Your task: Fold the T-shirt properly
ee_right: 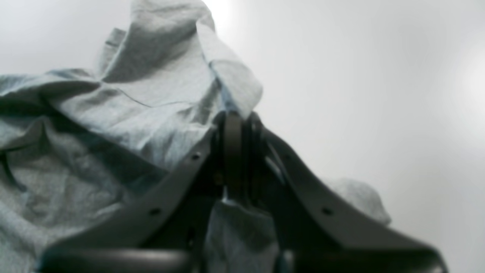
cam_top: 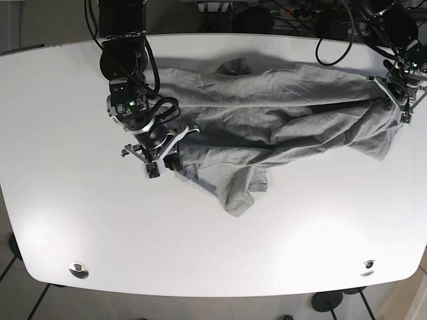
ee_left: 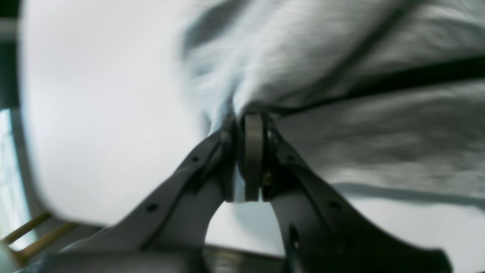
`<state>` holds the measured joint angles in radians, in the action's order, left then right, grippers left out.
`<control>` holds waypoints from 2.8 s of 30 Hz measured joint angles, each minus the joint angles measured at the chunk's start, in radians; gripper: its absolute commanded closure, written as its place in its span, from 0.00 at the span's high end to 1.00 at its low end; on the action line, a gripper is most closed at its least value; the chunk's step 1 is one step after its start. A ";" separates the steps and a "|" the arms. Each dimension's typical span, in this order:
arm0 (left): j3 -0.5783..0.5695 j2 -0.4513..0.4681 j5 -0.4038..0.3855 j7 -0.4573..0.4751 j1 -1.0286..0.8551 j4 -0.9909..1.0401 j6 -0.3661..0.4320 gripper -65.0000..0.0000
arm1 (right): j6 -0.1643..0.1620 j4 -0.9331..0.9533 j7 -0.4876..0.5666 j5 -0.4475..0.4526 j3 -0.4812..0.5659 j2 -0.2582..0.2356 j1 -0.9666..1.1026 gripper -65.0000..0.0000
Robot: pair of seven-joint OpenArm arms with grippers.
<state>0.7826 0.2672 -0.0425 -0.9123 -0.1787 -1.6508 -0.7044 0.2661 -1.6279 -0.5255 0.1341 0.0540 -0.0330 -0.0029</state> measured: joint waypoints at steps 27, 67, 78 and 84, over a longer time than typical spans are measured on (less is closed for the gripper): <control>-0.016 0.041 0.014 0.004 0.047 0.101 0.001 0.01 | -0.003 0.026 0.007 0.000 -0.001 0.000 -0.021 0.03; -0.296 0.187 0.001 0.029 0.859 0.194 -0.003 0.01 | 0.048 0.000 -0.218 0.019 -0.133 -0.173 -0.571 0.03; -0.050 0.132 -0.180 0.080 0.148 0.141 -0.004 0.01 | 0.045 -0.081 -0.098 0.010 -0.294 -0.031 0.117 0.03; 0.013 0.113 -0.223 0.091 -0.067 0.039 -0.004 0.01 | 0.044 -0.187 -0.104 0.005 -0.298 0.010 0.326 0.03</control>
<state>0.7959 0.3805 -0.2657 -0.8215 -0.2459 -1.6123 -0.7082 0.3103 -1.8153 -0.6292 0.1387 -0.2440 -0.0235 0.3233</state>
